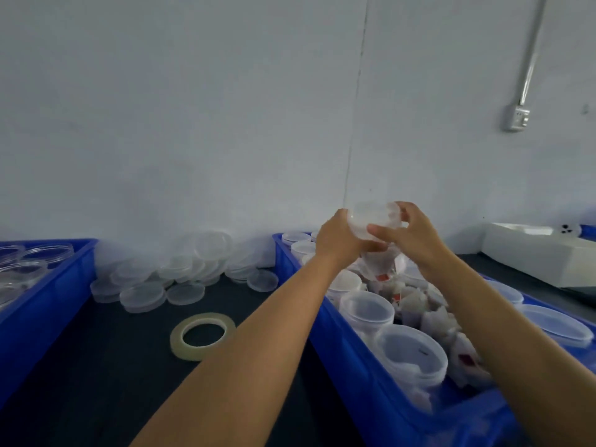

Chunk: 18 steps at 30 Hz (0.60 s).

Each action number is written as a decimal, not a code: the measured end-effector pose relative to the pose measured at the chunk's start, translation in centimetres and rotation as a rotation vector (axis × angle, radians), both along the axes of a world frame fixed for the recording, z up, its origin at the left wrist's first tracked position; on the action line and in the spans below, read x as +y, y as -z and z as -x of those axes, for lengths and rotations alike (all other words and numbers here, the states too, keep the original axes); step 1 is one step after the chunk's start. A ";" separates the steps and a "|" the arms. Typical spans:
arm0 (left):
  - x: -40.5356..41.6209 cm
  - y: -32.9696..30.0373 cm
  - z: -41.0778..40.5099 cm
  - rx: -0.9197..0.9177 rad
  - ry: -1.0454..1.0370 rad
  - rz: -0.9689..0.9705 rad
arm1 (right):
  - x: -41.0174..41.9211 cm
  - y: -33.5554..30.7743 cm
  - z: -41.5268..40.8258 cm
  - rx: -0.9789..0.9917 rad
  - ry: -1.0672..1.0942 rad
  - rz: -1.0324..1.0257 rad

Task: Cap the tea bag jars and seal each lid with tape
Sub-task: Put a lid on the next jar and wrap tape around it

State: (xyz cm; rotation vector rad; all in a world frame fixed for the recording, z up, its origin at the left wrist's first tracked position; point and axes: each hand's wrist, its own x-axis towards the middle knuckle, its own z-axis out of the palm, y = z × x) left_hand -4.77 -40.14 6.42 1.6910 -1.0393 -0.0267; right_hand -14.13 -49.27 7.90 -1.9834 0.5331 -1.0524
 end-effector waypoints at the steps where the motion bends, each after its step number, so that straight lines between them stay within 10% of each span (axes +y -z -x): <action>1: -0.7 0.3 0.1 0.012 0.009 -0.038 | -0.6 0.5 -0.2 0.022 0.024 0.002; 10: -4.3 4.3 0.1 0.008 0.101 -0.383 | -4.1 6.0 -1.3 0.126 0.108 -0.230; 18: -5.0 4.4 0.6 -0.447 0.097 -0.685 | -5.4 9.6 -1.0 0.301 0.088 -0.408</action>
